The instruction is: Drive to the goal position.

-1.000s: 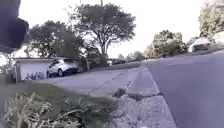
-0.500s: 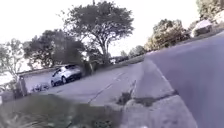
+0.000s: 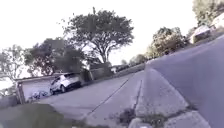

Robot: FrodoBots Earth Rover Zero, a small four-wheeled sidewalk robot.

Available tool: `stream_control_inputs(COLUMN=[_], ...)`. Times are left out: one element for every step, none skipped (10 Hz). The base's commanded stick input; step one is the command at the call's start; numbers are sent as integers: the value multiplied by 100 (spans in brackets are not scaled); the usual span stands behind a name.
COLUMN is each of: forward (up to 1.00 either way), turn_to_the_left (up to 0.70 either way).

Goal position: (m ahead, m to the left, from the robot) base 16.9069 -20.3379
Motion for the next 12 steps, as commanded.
stream_control_inputs(forward=[2, -14, -54, -97, -100, -91, -6, -3, 0, 0, 0, 0], turn_to_the_left=[0, 0, 0, 0, 0, 0, 0, 0, 0, 0, 0, 0])
